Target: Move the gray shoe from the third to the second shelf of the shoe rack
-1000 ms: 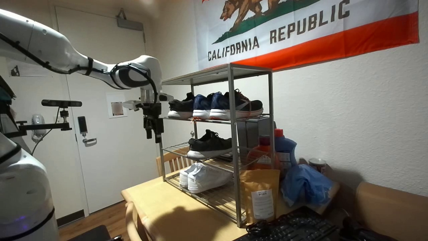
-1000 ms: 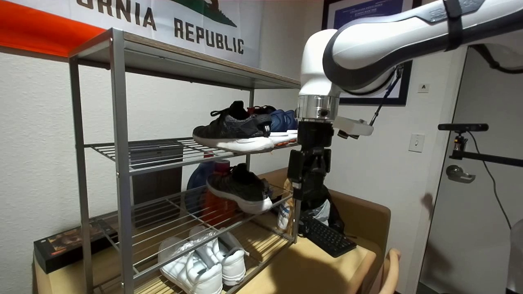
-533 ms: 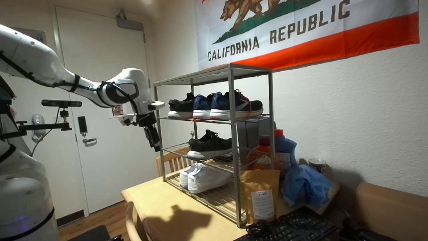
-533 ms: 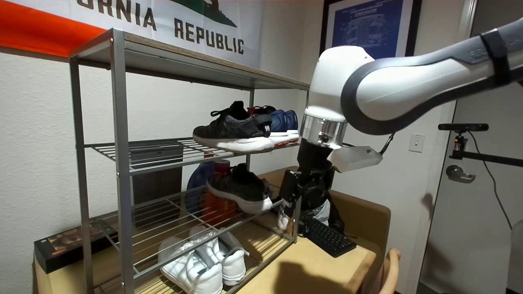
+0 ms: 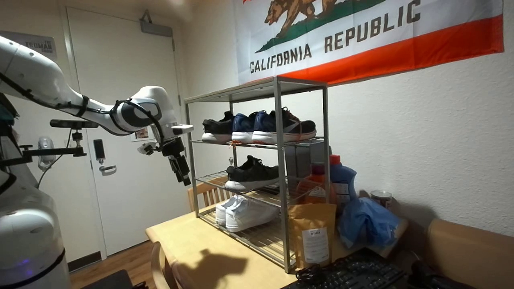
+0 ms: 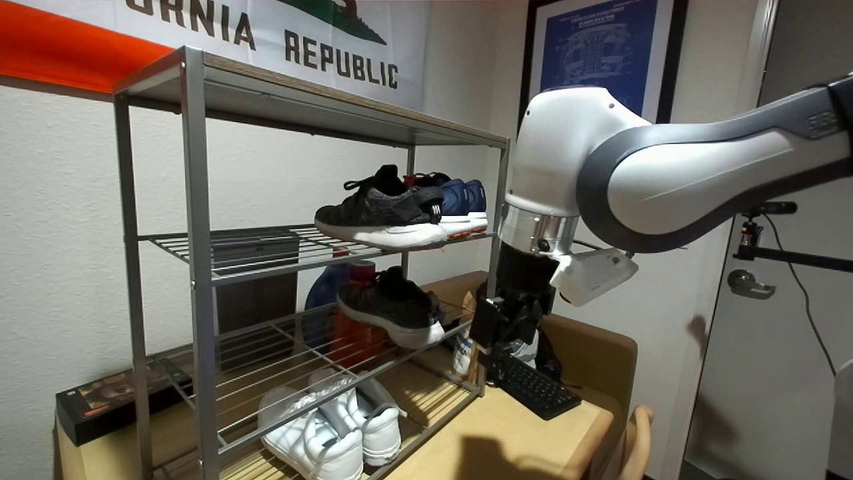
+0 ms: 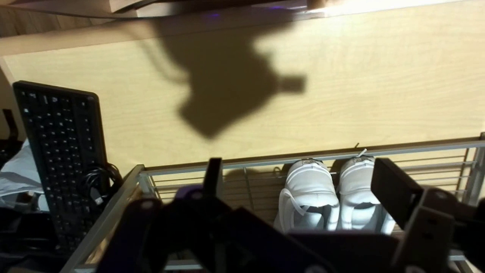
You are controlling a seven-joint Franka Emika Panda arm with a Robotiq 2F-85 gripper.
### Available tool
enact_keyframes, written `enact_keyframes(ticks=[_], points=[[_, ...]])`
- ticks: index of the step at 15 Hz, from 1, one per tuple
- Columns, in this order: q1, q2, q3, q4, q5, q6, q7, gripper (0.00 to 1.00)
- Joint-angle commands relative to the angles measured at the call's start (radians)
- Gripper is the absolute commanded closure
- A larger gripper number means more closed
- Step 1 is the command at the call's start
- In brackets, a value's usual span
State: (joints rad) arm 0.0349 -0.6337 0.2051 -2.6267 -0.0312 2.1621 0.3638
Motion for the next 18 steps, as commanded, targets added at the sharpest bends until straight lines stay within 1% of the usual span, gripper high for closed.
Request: enact_keyframes(ticks=[1, 4, 8, 9, 10, 12, 13, 15, 18], points=[[0.025, -0.012, 0.004, -0.056, 0.106, 0.156, 0.085, 0.00], [0.067, -0.028, 0.022, -0.123, 0.229, 0.312, 0.127, 0.00], [0.133, -0.078, 0.056, -0.205, 0.338, 0.447, 0.166, 0.00], [0.129, -0.051, 0.071, -0.150, 0.343, 0.444, 0.186, 0.00], [0.137, -0.076, 0.081, -0.157, 0.352, 0.450, 0.203, 0.00], [0.140, -0.119, 0.099, -0.148, 0.354, 0.425, 0.240, 0.00], [0.143, -0.158, 0.107, -0.171, 0.351, 0.425, 0.257, 0.00], [0.125, -0.184, 0.125, -0.145, 0.331, 0.396, 0.293, 0.00], [0.119, -0.255, 0.128, -0.151, 0.328, 0.363, 0.329, 0.00]])
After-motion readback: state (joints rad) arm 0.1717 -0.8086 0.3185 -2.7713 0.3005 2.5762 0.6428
